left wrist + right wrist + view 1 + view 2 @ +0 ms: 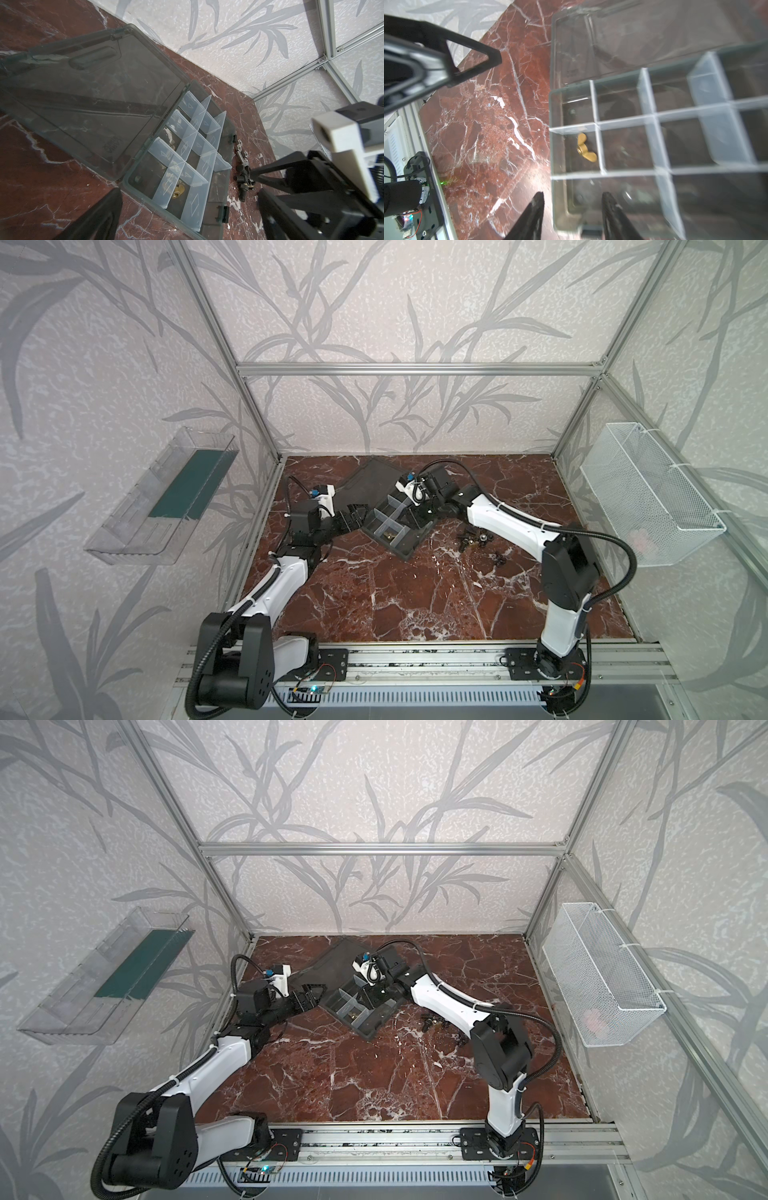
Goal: Sort the screws and nuts into containers
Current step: 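Move the right gripper back over the hardware pile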
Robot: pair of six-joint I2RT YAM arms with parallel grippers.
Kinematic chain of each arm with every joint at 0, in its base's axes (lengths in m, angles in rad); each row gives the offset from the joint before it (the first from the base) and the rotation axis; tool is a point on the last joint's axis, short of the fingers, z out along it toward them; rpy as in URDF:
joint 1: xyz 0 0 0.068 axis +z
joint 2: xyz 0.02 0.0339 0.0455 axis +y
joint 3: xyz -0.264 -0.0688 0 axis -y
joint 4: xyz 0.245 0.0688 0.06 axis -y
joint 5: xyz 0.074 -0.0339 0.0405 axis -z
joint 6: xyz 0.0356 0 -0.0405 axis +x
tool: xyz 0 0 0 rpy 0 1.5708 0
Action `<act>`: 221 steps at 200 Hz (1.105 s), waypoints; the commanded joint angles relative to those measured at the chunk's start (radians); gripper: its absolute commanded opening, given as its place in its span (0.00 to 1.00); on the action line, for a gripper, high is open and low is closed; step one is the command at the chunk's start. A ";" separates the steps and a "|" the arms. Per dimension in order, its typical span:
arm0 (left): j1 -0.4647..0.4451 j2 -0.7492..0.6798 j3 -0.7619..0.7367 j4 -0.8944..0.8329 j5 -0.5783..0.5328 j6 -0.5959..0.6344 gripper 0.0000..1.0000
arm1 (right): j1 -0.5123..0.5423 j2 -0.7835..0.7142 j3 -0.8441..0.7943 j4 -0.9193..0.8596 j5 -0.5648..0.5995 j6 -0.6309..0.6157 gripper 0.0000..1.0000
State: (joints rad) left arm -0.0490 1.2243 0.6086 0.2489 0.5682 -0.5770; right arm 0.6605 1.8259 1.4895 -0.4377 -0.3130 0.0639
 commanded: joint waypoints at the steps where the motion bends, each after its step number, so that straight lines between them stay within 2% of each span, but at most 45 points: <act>1: 0.005 0.027 0.028 0.034 0.035 -0.019 1.00 | -0.062 -0.092 -0.096 -0.070 0.074 -0.039 0.47; 43: -0.001 0.053 0.075 -0.032 0.037 -0.027 0.99 | -0.196 -0.200 -0.226 -0.215 0.146 -0.089 0.48; 72: -0.006 0.080 0.132 -0.112 0.071 -0.043 1.00 | -0.251 -0.164 -0.202 -0.393 0.277 -0.130 0.48; 99: -0.008 0.095 0.142 -0.114 0.104 -0.123 0.99 | -0.257 -0.099 -0.172 -0.461 0.357 -0.136 0.48; 146: -0.011 0.108 0.190 -0.244 0.064 -0.112 0.99 | -0.257 0.009 -0.166 -0.455 0.482 -0.134 0.48; 221: -0.011 0.099 0.192 -0.246 0.064 -0.106 0.99 | -0.226 0.073 -0.184 -0.334 0.513 -0.171 0.47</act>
State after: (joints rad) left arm -0.0574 1.3319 0.7734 0.0139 0.6331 -0.6830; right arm 0.4149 1.8809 1.3006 -0.8055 0.1795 -0.0792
